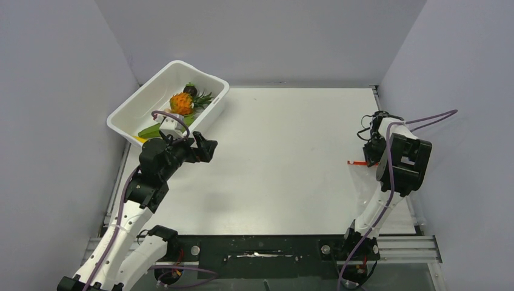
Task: Place the food in the zip-top bag and seal the zipper
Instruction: Pick up the zipper food storage bag at the corner of the board, then open the zipper of the food storage bag at the center of the board.
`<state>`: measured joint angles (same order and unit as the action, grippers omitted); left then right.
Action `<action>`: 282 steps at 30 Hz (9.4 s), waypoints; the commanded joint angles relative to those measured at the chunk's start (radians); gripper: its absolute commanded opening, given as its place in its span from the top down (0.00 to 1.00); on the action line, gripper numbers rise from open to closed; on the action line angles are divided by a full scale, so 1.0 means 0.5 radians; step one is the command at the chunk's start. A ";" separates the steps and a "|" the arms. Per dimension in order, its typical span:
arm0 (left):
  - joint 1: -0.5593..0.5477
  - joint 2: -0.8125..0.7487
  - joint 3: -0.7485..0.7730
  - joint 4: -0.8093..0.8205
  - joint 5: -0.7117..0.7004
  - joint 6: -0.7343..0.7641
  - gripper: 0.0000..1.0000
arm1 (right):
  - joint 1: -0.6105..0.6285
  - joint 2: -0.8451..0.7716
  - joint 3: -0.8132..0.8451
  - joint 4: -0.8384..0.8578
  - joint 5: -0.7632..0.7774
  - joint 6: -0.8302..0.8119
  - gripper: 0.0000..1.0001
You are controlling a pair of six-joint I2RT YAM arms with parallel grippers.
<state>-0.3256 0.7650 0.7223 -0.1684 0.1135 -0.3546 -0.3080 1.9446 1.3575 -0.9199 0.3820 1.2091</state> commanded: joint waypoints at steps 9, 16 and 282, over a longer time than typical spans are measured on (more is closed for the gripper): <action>-0.005 -0.036 0.011 0.121 0.041 0.031 0.03 | 0.013 -0.251 -0.163 0.196 -0.128 -0.185 1.00; -0.002 -0.030 0.013 0.123 0.050 0.030 0.03 | 0.195 -0.410 -0.214 0.443 -0.334 -0.630 1.00; -0.140 0.863 0.672 0.229 0.481 -0.699 1.00 | 2.444 -0.643 0.647 0.636 -0.071 -1.102 0.43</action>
<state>-0.3931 1.2110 1.0050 -0.0738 0.3397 -0.7158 0.9115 1.6138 1.6859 -0.6613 0.3542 0.6594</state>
